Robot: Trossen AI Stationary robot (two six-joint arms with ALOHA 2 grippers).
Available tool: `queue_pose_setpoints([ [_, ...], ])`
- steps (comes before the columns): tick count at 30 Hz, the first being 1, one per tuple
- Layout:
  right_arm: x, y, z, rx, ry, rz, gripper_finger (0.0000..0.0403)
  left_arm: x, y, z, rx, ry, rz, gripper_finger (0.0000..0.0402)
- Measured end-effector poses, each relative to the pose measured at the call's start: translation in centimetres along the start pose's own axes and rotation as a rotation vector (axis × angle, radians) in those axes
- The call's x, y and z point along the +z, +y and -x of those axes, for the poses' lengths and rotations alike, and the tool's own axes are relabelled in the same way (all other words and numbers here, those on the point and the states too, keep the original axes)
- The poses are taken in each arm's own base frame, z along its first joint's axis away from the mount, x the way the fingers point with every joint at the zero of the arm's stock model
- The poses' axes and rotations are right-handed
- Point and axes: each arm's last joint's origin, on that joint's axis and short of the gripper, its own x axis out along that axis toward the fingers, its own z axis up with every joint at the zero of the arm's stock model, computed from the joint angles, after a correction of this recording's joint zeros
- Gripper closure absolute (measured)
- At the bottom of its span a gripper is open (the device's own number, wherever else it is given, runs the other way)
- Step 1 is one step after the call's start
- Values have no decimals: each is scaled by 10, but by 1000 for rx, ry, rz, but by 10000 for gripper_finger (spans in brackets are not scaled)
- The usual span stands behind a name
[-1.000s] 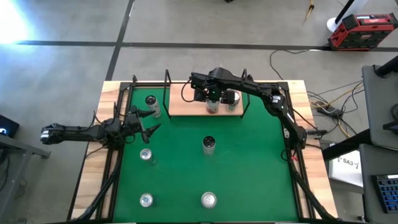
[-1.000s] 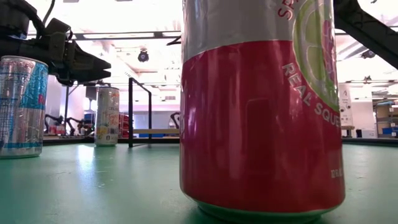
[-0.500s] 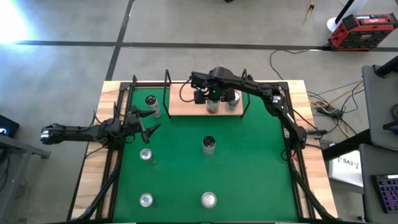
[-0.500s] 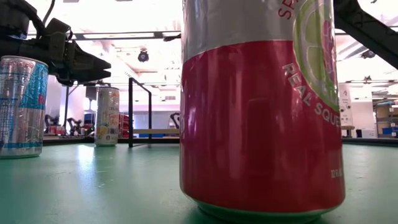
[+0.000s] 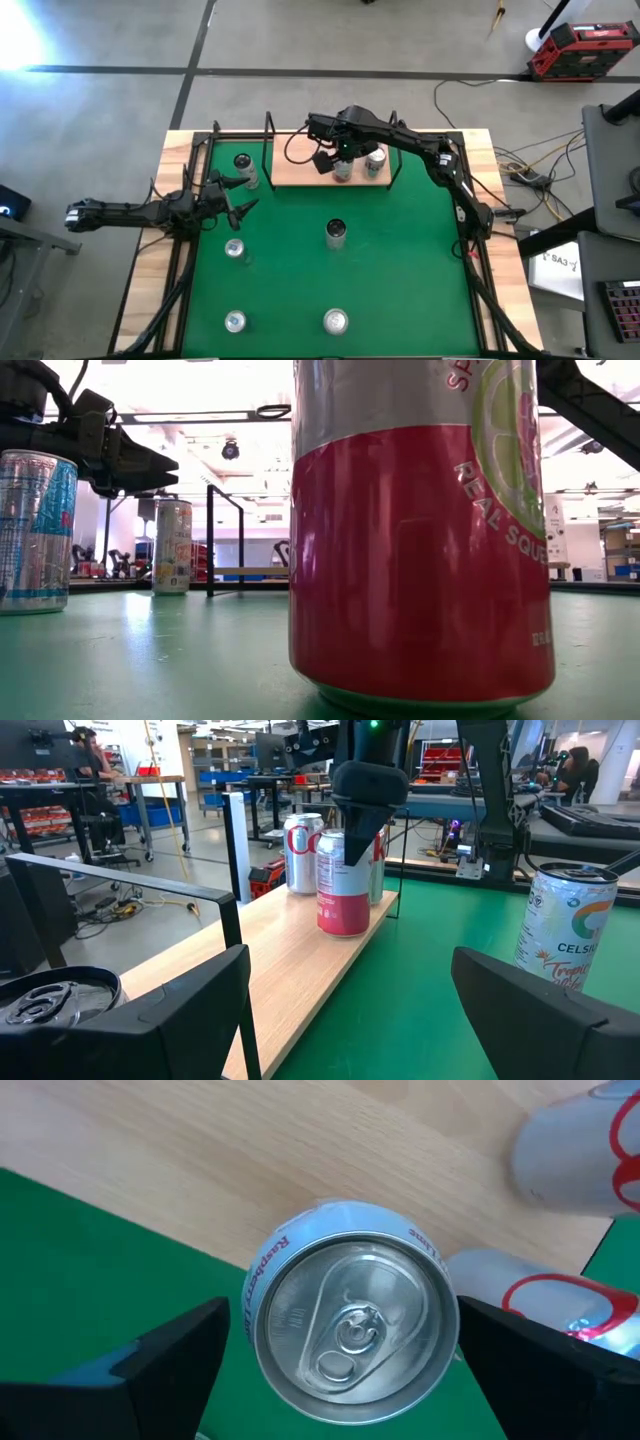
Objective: Place canned beverage on shelf
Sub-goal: Put the right white and orange soda can on the shelf
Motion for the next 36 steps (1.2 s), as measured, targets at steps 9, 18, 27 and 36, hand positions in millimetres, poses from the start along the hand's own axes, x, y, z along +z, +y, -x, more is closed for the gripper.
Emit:
queue_pose_setpoints([
  [9, 3, -3, -1, -2, 1, -54, 85, 0, 0, 0, 0, 0, 0, 70],
  [18, 3, -3, -2, -5, -2, -160, 123, 0, 0, 0, 0, 0, 0, 70],
  [27, 15, -11, -2, 22, -23, -230, 114, 0, 0, 0, 0, 0, 0, 70],
  [36, 26, -23, -4, 23, -37, -203, 115, 0, 0, 0, 0, 0, 0, 70],
])
